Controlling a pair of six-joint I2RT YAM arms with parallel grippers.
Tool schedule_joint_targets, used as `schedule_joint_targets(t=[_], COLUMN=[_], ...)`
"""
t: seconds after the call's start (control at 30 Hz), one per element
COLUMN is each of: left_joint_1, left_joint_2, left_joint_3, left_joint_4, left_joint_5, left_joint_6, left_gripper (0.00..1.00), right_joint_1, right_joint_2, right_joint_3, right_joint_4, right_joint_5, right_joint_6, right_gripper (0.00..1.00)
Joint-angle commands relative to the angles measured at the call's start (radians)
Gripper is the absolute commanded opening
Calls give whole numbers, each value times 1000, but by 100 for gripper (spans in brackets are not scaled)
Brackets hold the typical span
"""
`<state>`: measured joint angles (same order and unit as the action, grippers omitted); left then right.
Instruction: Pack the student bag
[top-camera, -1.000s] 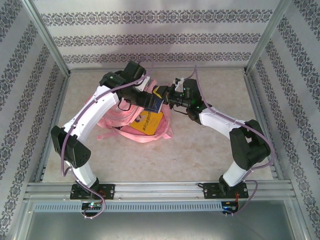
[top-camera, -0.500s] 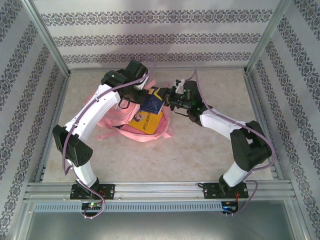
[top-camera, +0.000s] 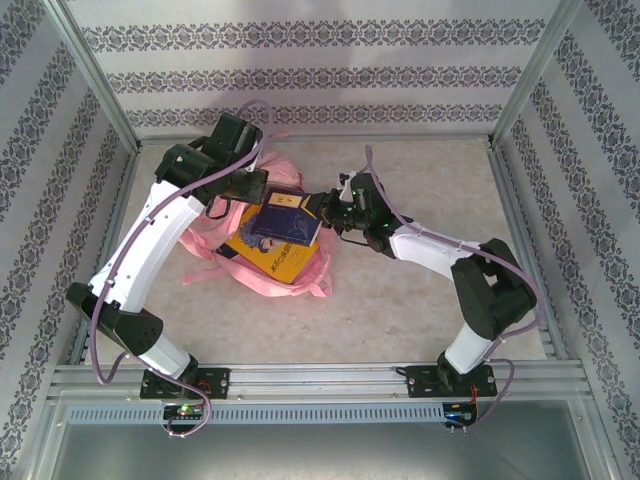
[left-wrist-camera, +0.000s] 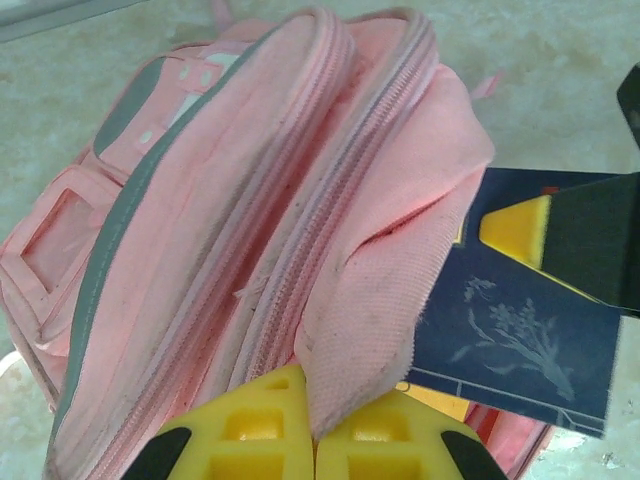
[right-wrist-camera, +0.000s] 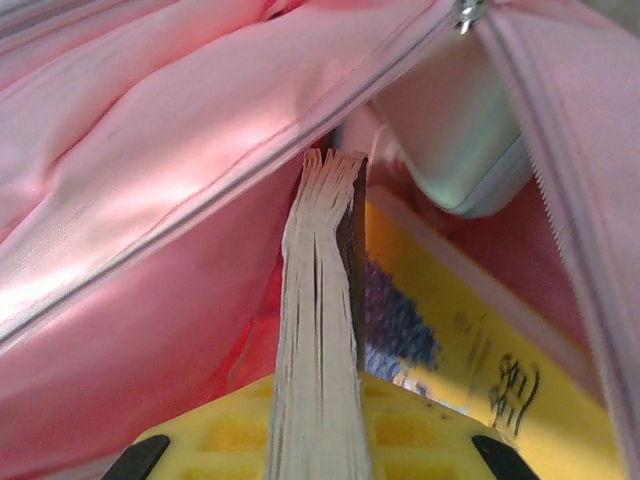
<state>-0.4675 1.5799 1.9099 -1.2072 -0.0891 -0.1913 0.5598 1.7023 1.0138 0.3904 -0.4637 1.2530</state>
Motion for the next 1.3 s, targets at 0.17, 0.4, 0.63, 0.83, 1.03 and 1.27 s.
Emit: schedule_joint_targets(t=[0.17,0.4,0.63,0.83,1.03,1.27], left_joint_1=[29,29,39,64,73,75], left_joint_2=[-39,-12,8,11,14,-30], left_joint_3=[59,84,79,58,42,-77], left_joint_4=[54,80,94,111,129,187], left_joint_5=[64,123,143,161,173,247], left_joint_6=[-51,-90,-103,-121,-124,-150], left_gripper=[0,0,0,0,0,0], right_joint_1=[75,136,161,130,89,42], right_joint_2=[140,306,520,329,130,-111], right_joint_3=[55,244,514,438,326,106], right_joint_4=[277,188,38,-214,-339,-395], right_joint_5=[175,344,336,299,195,207], right_joint_6=[197,285,206,-27,-223,-338], right_gripper=[0,0,43,70,73,68])
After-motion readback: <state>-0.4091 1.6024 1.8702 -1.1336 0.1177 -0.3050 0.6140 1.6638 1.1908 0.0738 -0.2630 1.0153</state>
